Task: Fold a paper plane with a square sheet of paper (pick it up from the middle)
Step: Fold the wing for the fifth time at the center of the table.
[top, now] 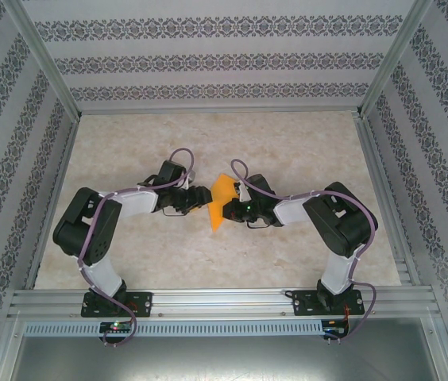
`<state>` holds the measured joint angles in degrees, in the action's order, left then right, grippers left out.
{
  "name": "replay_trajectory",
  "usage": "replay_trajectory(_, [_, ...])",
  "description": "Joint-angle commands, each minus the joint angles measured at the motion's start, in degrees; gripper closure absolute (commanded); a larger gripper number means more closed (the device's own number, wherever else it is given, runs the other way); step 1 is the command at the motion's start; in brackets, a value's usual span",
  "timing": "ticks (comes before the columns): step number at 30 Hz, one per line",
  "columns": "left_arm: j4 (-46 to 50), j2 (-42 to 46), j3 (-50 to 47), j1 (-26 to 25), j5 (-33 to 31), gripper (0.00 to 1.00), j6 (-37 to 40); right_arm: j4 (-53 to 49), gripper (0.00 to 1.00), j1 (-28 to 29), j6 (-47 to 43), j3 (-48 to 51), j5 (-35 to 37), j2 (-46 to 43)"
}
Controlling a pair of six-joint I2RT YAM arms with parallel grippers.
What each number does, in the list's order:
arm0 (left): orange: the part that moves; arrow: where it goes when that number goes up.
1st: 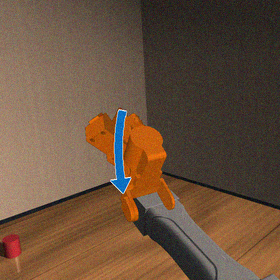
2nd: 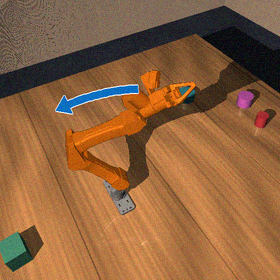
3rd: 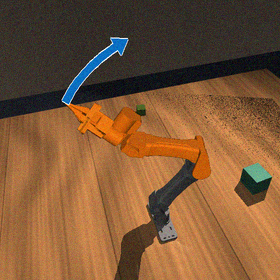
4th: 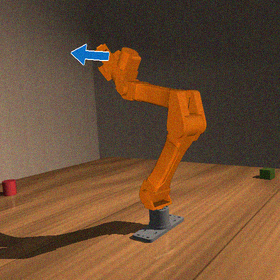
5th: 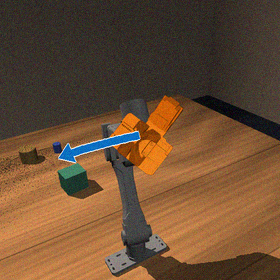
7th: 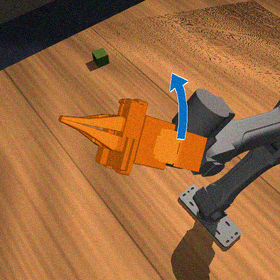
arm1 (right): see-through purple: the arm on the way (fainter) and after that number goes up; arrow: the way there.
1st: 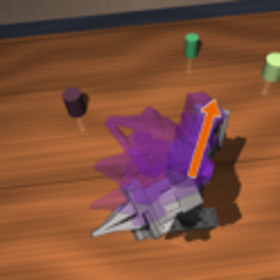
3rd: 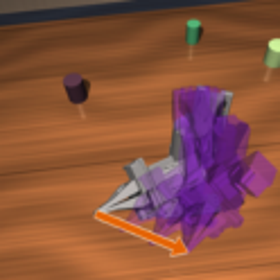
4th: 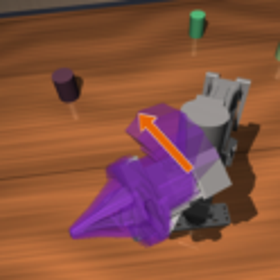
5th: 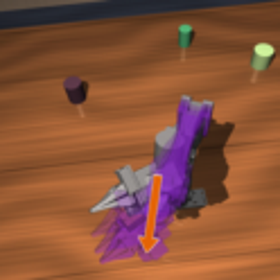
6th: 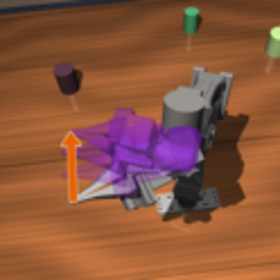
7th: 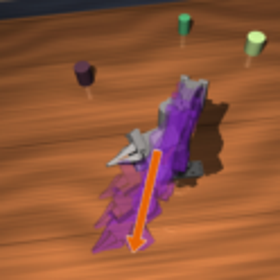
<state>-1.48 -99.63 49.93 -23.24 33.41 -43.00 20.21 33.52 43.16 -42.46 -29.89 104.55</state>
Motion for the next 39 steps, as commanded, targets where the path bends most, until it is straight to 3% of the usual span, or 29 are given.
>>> replay_trajectory(1, [-4.26, -2.01, 2.18, -1.03, -1.28, 0.44, -2.46, -4.47, 1.00, -0.30, -1.58, 1.18, 1.11, 0.58])
replay_trajectory(12, [-6.08, -5.48, 4.27, -2.24, -0.62, 0.57, -3.69, -4.73, 1.00, -0.89, -2.20, 1.69, 0.89, 0.43])
replay_trajectory(21, [-2.23, -4.13, 4.28, -2.24, -1.81, 0.85, -1.41, -5.65, 1.00, -1.79, -2.63, 1.52, 0.78, -1.11])
replay_trajectory(26, [0.56, -3.26, 4.21, -2.32, -3.01, 0.95, 0.61, -7.34, 1.00, -1.81, -2.97, 0.32, 1.07, -2.31])
replay_trajectory(39, [1.65, -1.07, 2.71, -3.95, -6.07, 0.96, 1.25, -8.71, 0.97, -0.65, -2.42, -0.07, 3.74, -4.01])
